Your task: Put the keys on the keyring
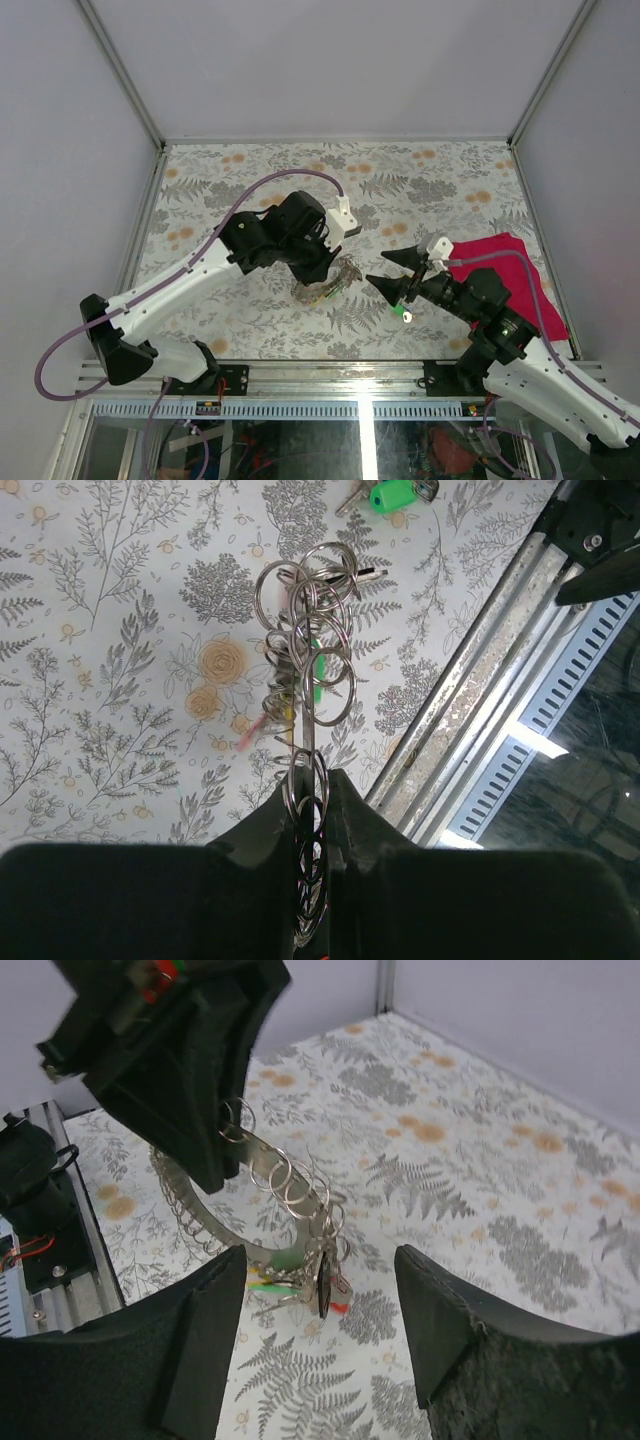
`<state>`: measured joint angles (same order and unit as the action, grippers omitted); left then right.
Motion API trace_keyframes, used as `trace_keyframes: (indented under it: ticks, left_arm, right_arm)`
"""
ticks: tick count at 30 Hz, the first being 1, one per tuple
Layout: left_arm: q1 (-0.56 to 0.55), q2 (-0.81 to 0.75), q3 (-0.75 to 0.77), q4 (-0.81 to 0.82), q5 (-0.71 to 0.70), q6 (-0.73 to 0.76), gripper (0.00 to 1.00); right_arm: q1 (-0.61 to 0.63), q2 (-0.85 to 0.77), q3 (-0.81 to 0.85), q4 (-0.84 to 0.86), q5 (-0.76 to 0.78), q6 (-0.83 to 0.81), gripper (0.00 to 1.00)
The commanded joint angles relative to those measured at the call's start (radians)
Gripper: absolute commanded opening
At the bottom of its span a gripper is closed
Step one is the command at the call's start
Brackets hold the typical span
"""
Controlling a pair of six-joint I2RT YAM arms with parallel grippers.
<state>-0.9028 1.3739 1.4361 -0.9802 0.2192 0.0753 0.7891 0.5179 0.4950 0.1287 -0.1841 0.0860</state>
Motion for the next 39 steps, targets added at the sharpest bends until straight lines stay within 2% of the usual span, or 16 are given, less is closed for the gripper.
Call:
trace_keyframes:
  ticks: [1,8,15,27,39]
  left_arm:
    - [-0.006,-0.038,-0.019,0.058,0.063,0.041,0.0]
    - [-0.006,-0.052,-0.035,0.098,0.076,0.01,0.0]
    - [-0.004,-0.068,-0.051,0.154,0.017,-0.044,0.0]
    - [-0.004,-0.069,-0.056,0.158,0.034,-0.08,0.0]
    - [-0.005,-0.077,-0.061,0.152,0.055,-0.089,0.0]
  right_arm:
    - [-0.001,-0.036,-0.016,0.186,-0.138,-0.173,0.67]
    - [-0.001,-0.041,-0.042,0.218,-0.278,-0.431,0.59]
    - [0.001,0.042,0.012,0.163,-0.32,-0.628,0.54]
    - [0.085,0.156,0.054,0.185,-0.212,-0.93,0.54]
    - [0.186,0.261,0.062,0.275,-0.081,-1.05,0.54]
